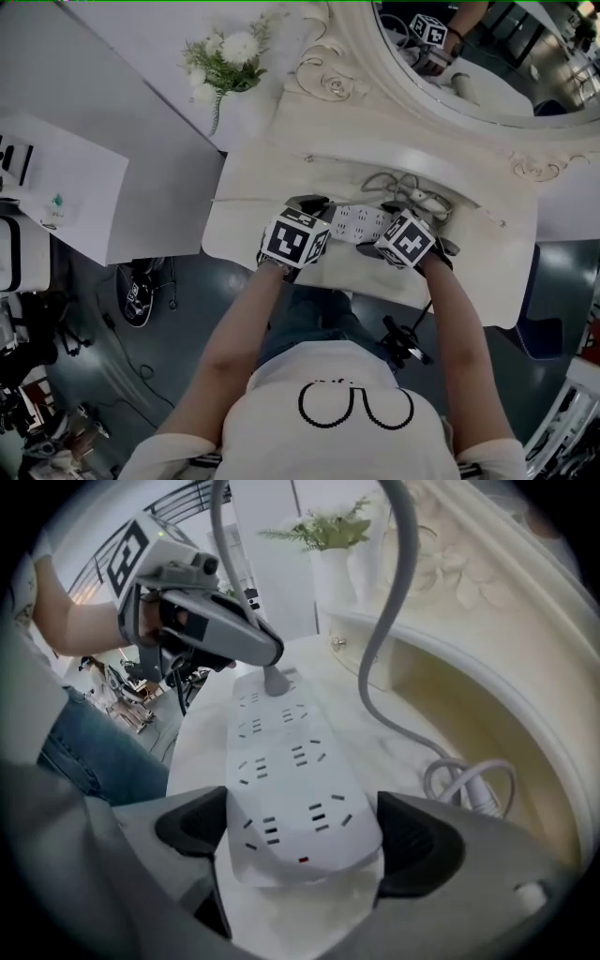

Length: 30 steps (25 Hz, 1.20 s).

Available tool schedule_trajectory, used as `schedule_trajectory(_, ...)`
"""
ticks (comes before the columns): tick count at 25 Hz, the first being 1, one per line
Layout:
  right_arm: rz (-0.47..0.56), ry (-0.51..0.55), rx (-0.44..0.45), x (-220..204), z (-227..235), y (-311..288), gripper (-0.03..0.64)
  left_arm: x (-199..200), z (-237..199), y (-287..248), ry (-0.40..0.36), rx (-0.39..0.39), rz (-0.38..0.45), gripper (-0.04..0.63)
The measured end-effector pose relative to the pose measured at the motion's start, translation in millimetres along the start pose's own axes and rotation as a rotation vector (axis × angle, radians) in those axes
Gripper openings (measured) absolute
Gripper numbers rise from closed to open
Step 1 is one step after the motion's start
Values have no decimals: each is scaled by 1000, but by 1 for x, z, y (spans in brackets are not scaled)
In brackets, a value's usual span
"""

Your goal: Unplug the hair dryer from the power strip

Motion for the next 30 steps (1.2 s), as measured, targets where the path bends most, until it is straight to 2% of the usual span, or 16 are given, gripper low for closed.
schedule_trajectory(2,10,15,5,0,-1,-1,491,-5,-3,1,-16,-23,0,37)
schedule_trajectory(3,16,22,3,0,-1,-1,491,-6,-7,1,21,-44,3,39)
schedule_trajectory(6,46,19,-11,0,-2,-1,491,-4,-20,1,206,-101,26,44)
schedule_trajectory(8,64,11,-22,0,-2,0,489,-1,-23,-1,288,-110,38,46)
schedule_trajectory(9,69,8,-27,0,-2,0,489,0,-23,-1,290,-97,38,46)
schedule_trajectory(13,101,13,-48,-1,-3,1,491,2,-17,-1,186,-55,14,46)
schedule_trajectory(16,134,19,-84,-1,-8,4,491,1,-15,-1,168,-56,13,46)
schedule_trajectory(19,110,80,-184,2,-12,9,486,0,-15,-1,154,-37,10,46)
schedule_trajectory(20,92,97,-206,3,-13,10,464,-1,-15,0,153,-36,10,45)
schedule_trajectory(22,58,100,-211,3,-15,10,459,-1,-14,0,142,-35,11,46)
schedule_trajectory(24,23,91,-195,5,-15,9,457,-1,-10,1,74,-21,5,44)
schedule_trajectory(25,8,89,-186,6,-14,9,457,-2,-6,1,0,-7,-1,42)
schedule_trajectory(28,-10,84,-168,8,-13,10,457,-11,5,1,-326,45,-13,40)
schedule_trajectory(29,-11,85,-166,8,-14,10,457,-14,7,2,-396,50,-15,40)
schedule_trajectory(30,-13,89,-164,8,-14,10,457,-16,7,3,-406,42,-17,40)
Point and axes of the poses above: the fingertips, and each gripper's own axes: y backward along the fingers, z to its right, x out of its top, the point moved 7 cm from there along y, backward along the fingers, and after that the axes turned 6 degrees about y, right-handed, at the moved point
